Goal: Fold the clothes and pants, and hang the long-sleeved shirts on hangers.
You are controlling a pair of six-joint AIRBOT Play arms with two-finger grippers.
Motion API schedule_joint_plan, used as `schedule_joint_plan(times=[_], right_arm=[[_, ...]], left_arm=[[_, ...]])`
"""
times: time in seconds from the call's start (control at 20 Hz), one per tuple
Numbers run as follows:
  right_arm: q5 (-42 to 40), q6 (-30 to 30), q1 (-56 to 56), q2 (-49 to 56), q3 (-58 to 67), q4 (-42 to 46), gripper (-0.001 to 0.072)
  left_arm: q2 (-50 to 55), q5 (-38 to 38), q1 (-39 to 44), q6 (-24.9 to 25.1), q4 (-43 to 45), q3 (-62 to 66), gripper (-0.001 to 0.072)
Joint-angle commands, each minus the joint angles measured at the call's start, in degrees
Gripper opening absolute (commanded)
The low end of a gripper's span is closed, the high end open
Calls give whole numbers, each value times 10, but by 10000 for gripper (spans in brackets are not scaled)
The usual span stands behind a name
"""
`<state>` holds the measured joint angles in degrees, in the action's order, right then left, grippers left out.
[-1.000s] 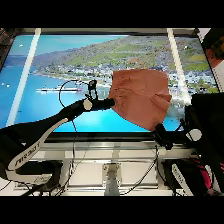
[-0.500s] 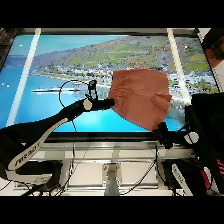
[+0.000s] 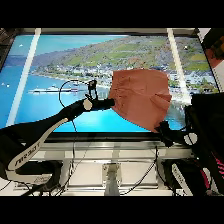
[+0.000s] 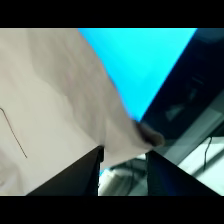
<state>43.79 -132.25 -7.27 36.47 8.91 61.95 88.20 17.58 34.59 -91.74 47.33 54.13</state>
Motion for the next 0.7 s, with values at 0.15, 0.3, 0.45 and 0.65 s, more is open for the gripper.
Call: schedule_joint_plan(times=[0.15, 0.3, 0.45, 0.65], right_arm=[[-22, -1, 0, 32, 0, 7, 308], [-59, 63, 0, 75, 0, -49, 214], [-56, 85, 0, 96, 4, -63, 7], [24, 172, 0, 59, 47, -67, 5]], left_arm=[[0, 0, 0, 0, 0, 0, 20], [0, 0, 0, 0, 0, 0, 20], [0, 0, -1, 1, 0, 0, 20], [-9, -2, -12, 53, 3, 0, 19]])
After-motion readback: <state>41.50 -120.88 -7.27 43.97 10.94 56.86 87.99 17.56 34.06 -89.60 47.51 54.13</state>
